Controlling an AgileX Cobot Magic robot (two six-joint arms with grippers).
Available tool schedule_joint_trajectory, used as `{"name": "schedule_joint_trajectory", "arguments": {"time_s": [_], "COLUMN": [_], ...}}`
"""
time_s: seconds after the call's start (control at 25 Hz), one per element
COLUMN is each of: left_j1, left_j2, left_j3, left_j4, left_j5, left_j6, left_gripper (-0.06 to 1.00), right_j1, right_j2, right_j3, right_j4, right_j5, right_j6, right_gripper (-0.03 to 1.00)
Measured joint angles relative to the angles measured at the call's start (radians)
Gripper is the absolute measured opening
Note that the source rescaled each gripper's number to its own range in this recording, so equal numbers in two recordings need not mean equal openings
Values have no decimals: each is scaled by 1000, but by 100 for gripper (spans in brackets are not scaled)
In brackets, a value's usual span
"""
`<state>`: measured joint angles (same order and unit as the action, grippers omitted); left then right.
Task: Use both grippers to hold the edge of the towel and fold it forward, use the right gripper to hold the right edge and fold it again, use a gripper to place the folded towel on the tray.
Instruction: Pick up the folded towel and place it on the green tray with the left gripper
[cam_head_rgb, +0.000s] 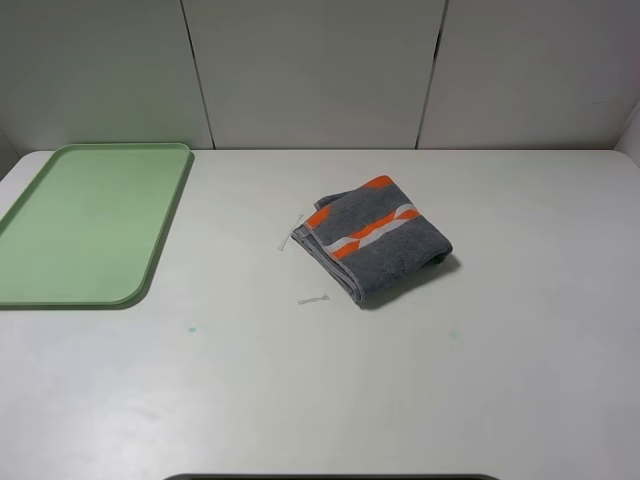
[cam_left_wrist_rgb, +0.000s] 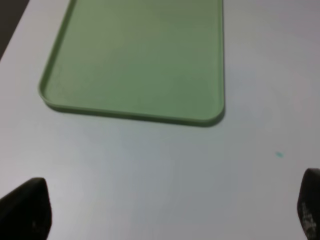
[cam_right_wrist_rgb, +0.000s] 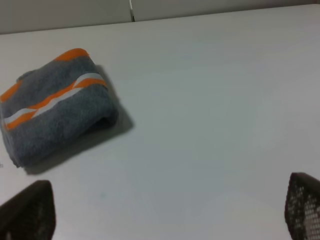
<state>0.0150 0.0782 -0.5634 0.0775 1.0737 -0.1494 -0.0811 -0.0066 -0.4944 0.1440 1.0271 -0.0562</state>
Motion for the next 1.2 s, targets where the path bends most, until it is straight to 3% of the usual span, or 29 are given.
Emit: {"name": "schedule_joint_trajectory", "arguments": {"time_s": [0.32, 0.52, 0.92, 1.2], "left_j1": [0, 0, 0, 0], "left_j2": [300, 427, 769, 912], "left_j3": [-88, -114, -119, -153], "left_j4": [-77, -134, -357, -462], "left_j5": [-6, -43, -206, -291], "left_j6": [14, 78, 270, 400], "left_gripper": [100, 100, 100, 100], "right_j1": [0, 0, 0, 0], "right_j2": [0, 0, 0, 0], "right_j3": [0, 0, 0, 0], "right_j4": [0, 0, 0, 0], "right_j5": [-1, -1, -1, -1], "right_j6": [0, 0, 0, 0], "right_gripper": [100, 100, 100, 100]}}
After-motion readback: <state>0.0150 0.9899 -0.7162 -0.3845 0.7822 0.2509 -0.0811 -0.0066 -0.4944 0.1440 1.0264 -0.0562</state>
